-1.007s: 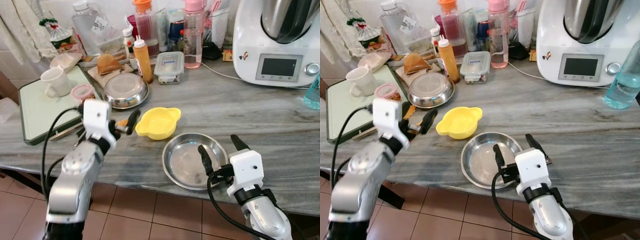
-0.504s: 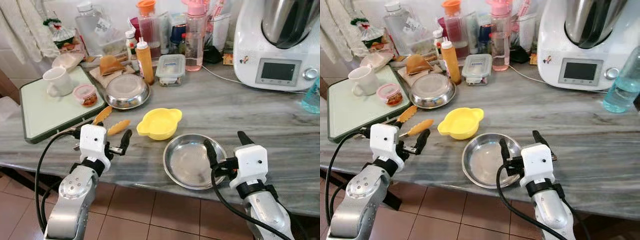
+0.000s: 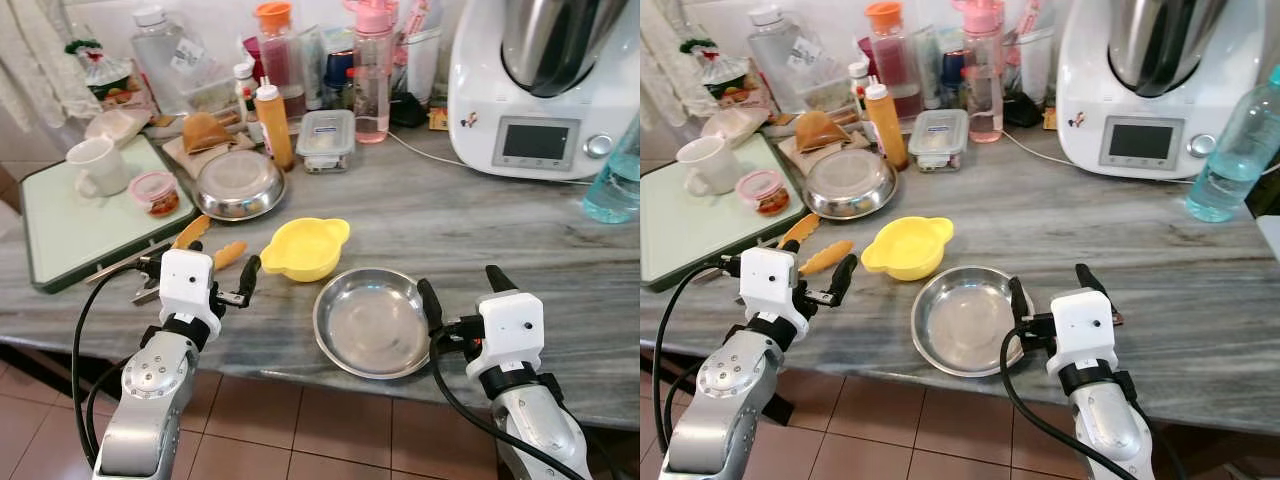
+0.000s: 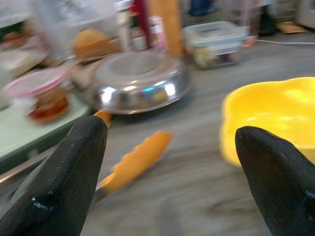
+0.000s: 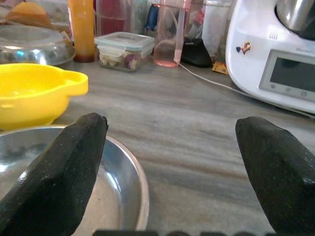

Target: Setting the table

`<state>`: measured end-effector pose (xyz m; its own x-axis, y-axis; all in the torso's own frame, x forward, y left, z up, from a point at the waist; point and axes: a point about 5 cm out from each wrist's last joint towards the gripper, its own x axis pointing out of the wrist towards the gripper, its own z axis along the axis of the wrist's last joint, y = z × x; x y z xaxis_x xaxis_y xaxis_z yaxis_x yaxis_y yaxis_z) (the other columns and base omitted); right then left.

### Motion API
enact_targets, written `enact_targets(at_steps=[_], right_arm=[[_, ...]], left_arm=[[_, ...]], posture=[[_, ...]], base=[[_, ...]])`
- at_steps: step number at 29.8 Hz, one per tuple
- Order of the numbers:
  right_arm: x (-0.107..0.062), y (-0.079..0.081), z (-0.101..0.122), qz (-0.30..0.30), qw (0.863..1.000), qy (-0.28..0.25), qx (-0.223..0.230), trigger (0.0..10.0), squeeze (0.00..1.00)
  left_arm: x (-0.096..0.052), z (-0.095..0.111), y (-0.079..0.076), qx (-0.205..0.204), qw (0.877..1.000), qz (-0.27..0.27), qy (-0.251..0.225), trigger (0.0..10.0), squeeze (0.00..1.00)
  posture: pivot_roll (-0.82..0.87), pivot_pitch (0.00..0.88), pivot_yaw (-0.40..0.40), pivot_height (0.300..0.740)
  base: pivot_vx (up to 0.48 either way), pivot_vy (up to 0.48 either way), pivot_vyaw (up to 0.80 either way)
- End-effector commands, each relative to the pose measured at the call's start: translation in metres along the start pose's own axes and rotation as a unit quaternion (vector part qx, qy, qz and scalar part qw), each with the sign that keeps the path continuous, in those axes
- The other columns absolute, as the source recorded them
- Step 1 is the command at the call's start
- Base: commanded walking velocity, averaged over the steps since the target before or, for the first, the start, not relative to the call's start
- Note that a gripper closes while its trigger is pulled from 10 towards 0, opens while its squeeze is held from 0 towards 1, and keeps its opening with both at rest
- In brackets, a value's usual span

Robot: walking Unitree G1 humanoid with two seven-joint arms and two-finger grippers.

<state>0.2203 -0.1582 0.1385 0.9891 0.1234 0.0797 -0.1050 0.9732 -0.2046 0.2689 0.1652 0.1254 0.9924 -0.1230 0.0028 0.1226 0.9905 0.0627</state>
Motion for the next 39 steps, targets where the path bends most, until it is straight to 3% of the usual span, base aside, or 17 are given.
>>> enact_targets(at_steps=[1,12,16,21,32,39], right_arm=[[0.001,-0.002,0.0,-0.002,1.0,-0.002,0.0,10.0,0.0],[0.001,-0.005,-0.007,-0.019,1.0,0.011,0.002,10.0,0.0],[-0.001,-0.018,-0.012,-0.056,0.998,0.024,0.003,10.0,0.0],[0.001,-0.023,-0.015,-0.066,0.997,0.027,0.004,10.0,0.0],[0.012,-0.023,-0.014,-0.059,0.998,0.017,0.004,10.0,0.0],[0.02,-0.004,-0.01,-0.031,0.999,0.006,0.02,10.0,0.0]], left_arm=[[-0.002,-0.004,0.009,0.003,1.0,0.025,0.004,10.0,0.0],[-0.024,-0.022,0.017,0.038,0.998,0.034,0.022,10.0,0.0],[-0.045,-0.028,0.017,0.083,0.996,0.02,0.027,10.0,0.0],[-0.054,-0.034,0.018,0.111,0.993,0.027,0.034,10.0,0.0],[-0.04,-0.02,0.015,0.135,0.988,0.059,-0.036,10.0,0.0],[-0.037,-0.009,0.012,0.151,0.985,0.058,-0.058,10.0,0.0]], posture=[[-0.09,0.023,0.101,0.74],[-0.07,0.025,0.061,0.74],[-0.06,0.027,0.034,0.74],[-0.06,0.025,0.023,0.74],[-0.05,0.0,0.026,0.74],[-0.04,0.021,0.032,0.74]], base=[[0.0,0.0,0.0],[0.0,0.0,0.0],[0.0,0.0,0.0],[0.0,0.0,0.0],[0.0,0.0,-0.26],[0.0,0.0,0.0]])
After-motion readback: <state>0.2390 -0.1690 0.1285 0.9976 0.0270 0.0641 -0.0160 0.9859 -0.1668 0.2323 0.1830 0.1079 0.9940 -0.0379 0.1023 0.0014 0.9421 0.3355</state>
